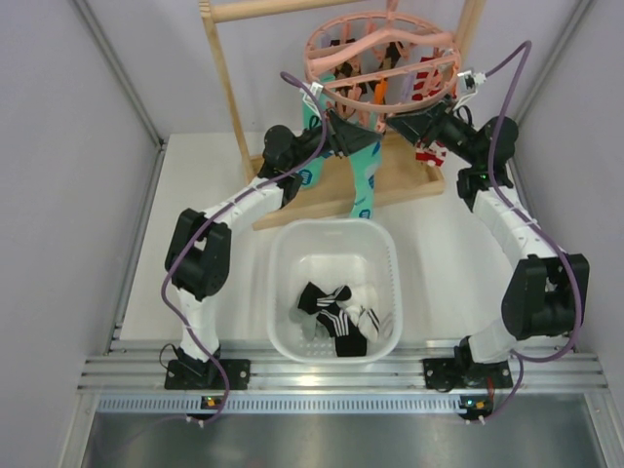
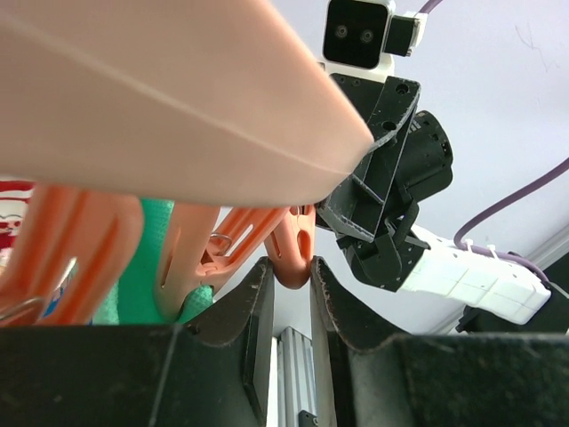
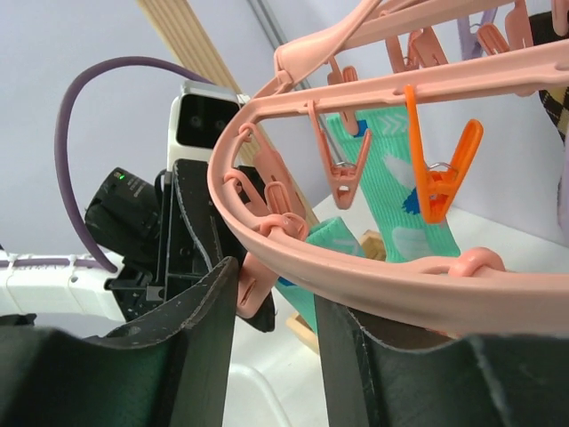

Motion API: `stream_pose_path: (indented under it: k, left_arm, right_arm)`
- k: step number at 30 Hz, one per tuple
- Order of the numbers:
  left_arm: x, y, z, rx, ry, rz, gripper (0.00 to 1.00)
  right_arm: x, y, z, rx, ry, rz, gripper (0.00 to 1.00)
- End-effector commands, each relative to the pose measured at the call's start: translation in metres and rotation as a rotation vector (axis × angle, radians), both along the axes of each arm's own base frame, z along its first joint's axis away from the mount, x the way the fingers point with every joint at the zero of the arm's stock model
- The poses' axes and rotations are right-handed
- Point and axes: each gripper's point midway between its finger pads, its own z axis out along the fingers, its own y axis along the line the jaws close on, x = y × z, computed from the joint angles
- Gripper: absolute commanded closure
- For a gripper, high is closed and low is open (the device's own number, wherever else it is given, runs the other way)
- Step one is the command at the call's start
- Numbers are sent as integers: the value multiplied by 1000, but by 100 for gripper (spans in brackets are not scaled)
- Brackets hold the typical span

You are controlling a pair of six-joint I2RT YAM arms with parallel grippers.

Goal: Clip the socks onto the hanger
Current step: Open the clamp at the hanger.

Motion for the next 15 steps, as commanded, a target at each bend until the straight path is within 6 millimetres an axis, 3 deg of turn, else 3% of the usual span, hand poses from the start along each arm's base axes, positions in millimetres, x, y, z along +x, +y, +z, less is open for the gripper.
stream_pose_path:
  k: [1,6,9,12,15]
  left_arm:
    - [-18,-13,-11,45,66,-122,100]
    - [-16,-14,-16,56,85,-127,100]
    - [-15,-14,-17,56,82,-121,100]
    - [-12,-13,-17,70,80,-100,100]
    - [-12,-8,-15,79,64,-77,81]
  right_arm:
    - [-3,3,37,21,-138,-11,61]
    - [-4,9,40,17,-159,5,67]
    - [-6,10,42,15,-164,12,87]
    - [-8,10,45,16,-166,14,100]
    - [-9,11,45,15,-160,15,100]
